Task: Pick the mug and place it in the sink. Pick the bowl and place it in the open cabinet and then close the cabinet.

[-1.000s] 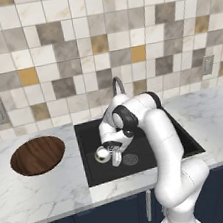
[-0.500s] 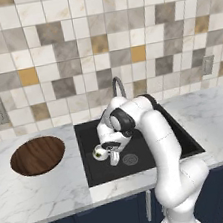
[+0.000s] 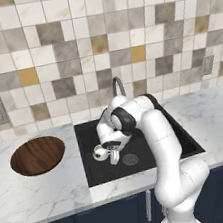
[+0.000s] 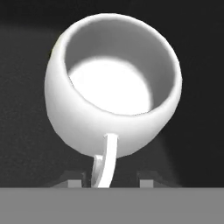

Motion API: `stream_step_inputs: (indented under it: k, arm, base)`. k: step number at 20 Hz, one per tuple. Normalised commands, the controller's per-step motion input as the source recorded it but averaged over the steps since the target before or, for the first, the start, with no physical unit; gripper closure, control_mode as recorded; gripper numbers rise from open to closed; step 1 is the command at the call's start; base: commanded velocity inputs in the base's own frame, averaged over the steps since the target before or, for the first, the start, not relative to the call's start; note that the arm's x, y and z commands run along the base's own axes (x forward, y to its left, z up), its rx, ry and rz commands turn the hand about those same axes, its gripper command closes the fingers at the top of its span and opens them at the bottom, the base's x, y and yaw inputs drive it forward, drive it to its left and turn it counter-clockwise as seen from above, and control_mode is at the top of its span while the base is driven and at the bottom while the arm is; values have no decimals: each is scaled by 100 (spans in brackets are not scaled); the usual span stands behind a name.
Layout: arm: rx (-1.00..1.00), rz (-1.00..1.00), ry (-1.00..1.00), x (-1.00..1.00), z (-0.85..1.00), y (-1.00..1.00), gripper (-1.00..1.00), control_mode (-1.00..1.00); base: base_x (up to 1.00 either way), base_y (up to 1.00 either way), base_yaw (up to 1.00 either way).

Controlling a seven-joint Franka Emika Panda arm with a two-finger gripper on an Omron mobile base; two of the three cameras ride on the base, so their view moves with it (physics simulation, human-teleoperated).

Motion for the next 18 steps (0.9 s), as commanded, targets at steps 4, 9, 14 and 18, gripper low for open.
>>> stream_step_inputs:
  k: [4, 9, 14, 18]
  arm:
    - [5, 0, -2, -18, 27, -1, -100, -100]
    - [9, -2, 0, -39, 34, -1, -100, -100]
    - [6, -5, 0, -40, 41, -5, -100, -100]
    - [2, -6, -2, -23, 64, -4, -100, -100]
  base:
    - [0, 0, 0]
    - [0, 0, 0]
    - [0, 0, 0]
    - [0, 0, 0]
